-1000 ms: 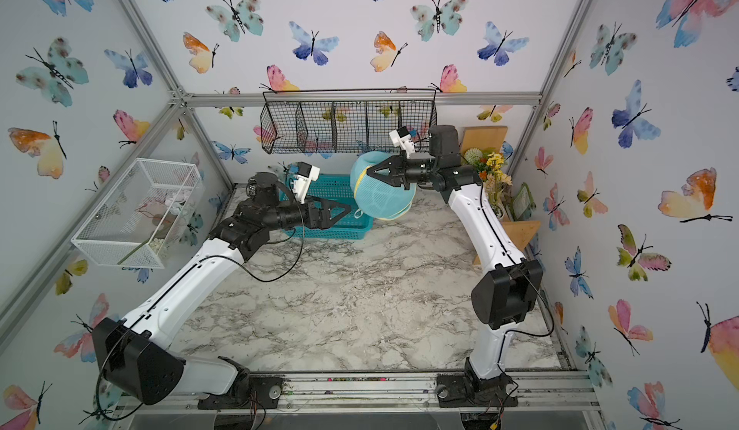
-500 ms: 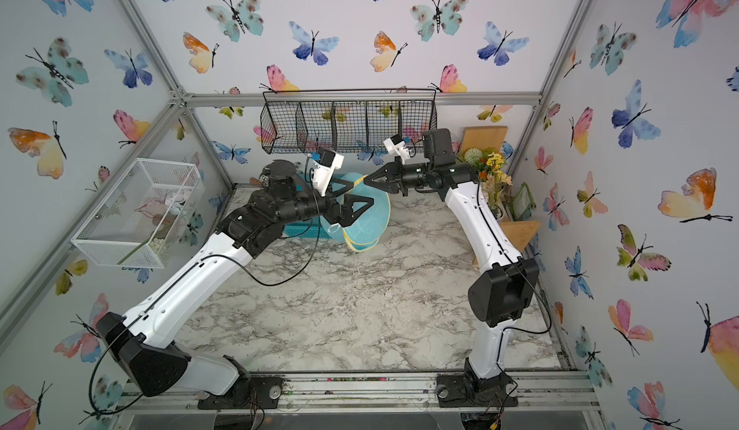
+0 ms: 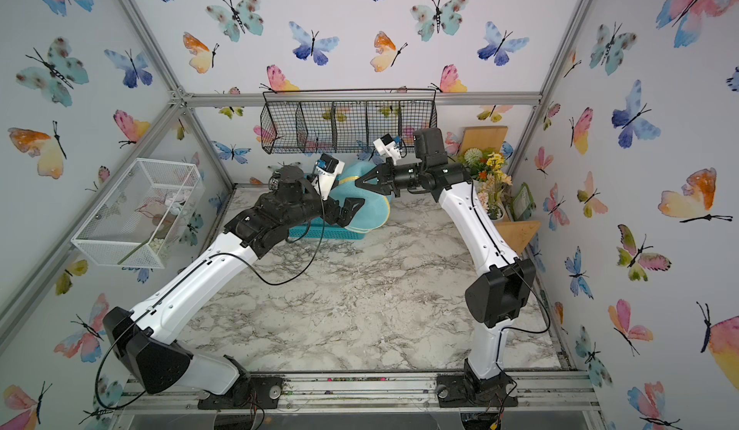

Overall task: Turn the laundry bag inside out
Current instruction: Zip the zipper on the laundry bag.

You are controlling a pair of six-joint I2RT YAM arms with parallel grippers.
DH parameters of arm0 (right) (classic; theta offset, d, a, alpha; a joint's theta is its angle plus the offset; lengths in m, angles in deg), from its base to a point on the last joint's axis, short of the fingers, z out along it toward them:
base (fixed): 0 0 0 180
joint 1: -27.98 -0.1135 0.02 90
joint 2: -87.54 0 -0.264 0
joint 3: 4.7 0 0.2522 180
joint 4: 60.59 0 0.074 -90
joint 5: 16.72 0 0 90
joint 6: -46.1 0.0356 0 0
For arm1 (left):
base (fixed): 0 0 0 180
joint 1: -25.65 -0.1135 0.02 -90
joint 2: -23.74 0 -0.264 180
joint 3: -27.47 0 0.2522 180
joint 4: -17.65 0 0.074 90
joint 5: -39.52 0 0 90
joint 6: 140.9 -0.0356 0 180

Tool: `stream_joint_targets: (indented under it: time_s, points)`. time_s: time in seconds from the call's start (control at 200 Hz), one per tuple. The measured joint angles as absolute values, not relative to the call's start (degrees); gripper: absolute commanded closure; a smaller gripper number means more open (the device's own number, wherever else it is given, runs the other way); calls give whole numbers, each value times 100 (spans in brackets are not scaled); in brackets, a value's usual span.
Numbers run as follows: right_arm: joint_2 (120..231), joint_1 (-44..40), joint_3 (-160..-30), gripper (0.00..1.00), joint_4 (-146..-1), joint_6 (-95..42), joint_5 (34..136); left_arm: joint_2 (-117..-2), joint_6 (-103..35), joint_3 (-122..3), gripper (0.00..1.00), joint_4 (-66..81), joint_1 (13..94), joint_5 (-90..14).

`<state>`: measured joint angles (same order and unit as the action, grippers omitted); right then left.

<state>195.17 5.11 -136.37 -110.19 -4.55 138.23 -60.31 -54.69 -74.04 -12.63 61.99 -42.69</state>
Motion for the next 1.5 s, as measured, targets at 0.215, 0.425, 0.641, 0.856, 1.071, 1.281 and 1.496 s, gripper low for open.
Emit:
stream_joint_targets:
  time_s: [0.215,0.425,0.641,0.856,1.071,1.281,1.496]
  points:
    - [19517,504,-13609,98,-11098,-464,13825,-6011,-5961,-7404,1,-1226,6199,-4730]
    - [19504,463,-13453,98,-11124,-499,13827,-5891,-6411,-7465,1,-1228,6199,-5076]
    - [19500,417,-13414,98,-11124,-497,13836,-5871,-6573,-7522,1,-1210,6199,-5143]
    - [19498,395,-13414,98,-11119,-490,13871,-5871,-6448,-7474,1,-1167,6206,-4969]
    - [19500,393,-13438,98,-11117,-449,13875,-5871,-6229,-7325,1,-1188,6256,-4523]
    - [19500,393,-13456,98,-11095,-385,13912,-5873,-6216,-7100,0,-1311,6287,-4389]
    - [19487,388,-13456,98,-11063,-326,13921,-5952,-6212,-7144,19,-1311,6287,-4394]
